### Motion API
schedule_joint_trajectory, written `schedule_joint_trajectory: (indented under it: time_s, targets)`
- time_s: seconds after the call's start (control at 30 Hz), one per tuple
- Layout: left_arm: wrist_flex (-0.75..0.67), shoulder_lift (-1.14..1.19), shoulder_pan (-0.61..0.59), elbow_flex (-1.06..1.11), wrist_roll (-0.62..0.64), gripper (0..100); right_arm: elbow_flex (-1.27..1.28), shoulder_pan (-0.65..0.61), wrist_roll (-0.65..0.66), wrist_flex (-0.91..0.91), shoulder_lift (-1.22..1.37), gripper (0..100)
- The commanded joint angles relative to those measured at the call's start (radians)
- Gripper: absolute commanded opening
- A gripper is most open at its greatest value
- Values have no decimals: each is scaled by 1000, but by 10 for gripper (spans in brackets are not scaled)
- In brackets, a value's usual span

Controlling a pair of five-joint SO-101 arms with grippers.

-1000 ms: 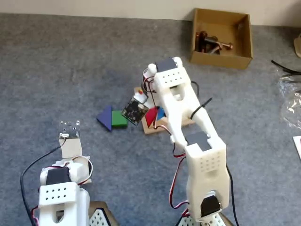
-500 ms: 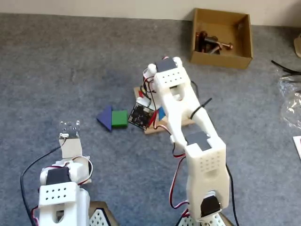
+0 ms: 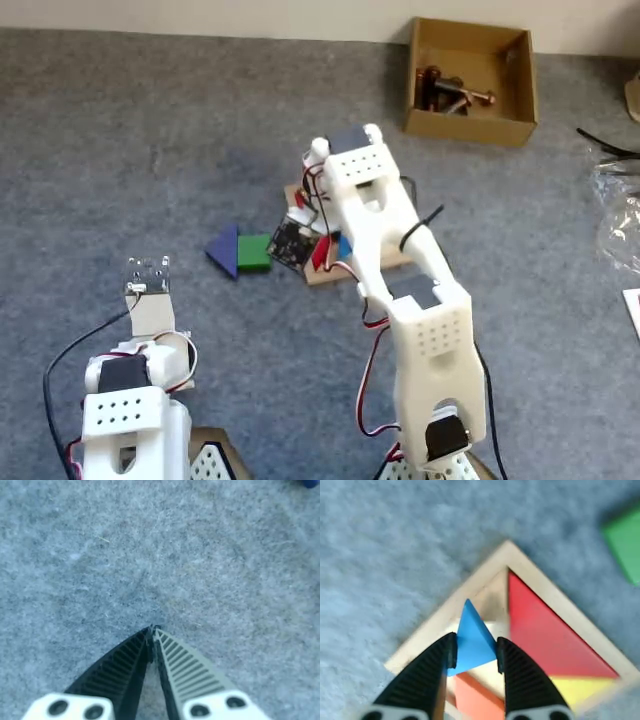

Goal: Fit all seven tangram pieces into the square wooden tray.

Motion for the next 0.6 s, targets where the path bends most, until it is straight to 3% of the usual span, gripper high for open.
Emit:
schedule_joint_trajectory:
  time_s: [0.0,0.33,0.57]
  targets:
    - [14,-4,-22,-1,8,5,-70,13,-15,2,-19,10]
    - [14,-4,-22,-1,8,5,-65,2,-17,-90,-21,6]
    - [14,-4,-22,-1,8,5,-64,7,-17,-39,-22,7]
